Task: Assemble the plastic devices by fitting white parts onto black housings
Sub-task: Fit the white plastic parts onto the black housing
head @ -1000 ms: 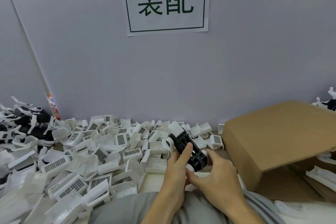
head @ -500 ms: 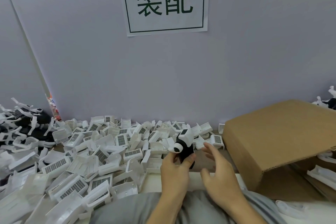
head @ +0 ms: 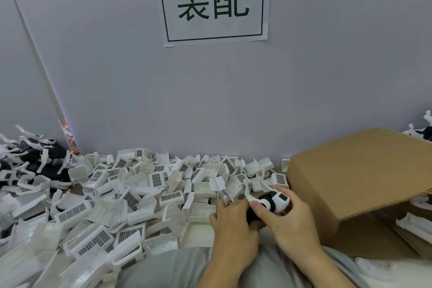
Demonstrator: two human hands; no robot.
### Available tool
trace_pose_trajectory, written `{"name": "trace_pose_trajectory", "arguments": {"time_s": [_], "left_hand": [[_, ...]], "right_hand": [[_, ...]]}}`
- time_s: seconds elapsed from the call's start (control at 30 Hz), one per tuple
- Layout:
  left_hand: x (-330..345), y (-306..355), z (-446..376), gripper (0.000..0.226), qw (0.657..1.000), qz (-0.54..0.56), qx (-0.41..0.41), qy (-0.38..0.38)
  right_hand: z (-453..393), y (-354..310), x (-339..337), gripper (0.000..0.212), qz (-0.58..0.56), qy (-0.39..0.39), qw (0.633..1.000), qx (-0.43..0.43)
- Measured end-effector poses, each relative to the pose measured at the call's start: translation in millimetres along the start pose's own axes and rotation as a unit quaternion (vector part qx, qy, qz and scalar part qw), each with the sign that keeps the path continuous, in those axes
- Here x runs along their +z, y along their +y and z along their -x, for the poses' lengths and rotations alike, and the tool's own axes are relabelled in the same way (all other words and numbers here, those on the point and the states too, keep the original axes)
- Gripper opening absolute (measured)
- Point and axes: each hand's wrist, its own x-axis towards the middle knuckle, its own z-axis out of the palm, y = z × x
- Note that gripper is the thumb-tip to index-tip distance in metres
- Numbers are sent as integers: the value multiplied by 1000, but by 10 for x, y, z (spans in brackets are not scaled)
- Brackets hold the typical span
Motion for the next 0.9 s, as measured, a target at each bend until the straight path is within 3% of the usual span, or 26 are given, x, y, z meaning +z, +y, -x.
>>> {"name": "trace_pose_trajectory", "arguments": {"time_s": [0.13,0.27,0.33,0.47,0.63,0.77,0.9], "left_hand": [[26,-20,2,20,1000,27,1,8],[55,-33,-4,17,996,76,4,44],[45,-29,-26,14,983,169,-23,70],[-69,-39,-99,9,897,394,-136,149],[-114,-91,-142,21,801,532,-245,122],[-133,-80,-161,44,746,592,-285,113],[-171,-55,-147,43,667,679,-291,90]], "right_hand": [[0,-17,-17,54,-19,14,1000,-9],[35,-61,24,69,-68,-29,997,-1],[58,-58,52,74,-38,-52,998,-8],[51,-39,45,48,5,-47,999,-9],[22,-2,40,25,71,-64,995,-8],[12,37,46,21,93,-72,993,-19],[63,-22,46,38,47,-102,994,3]]}}
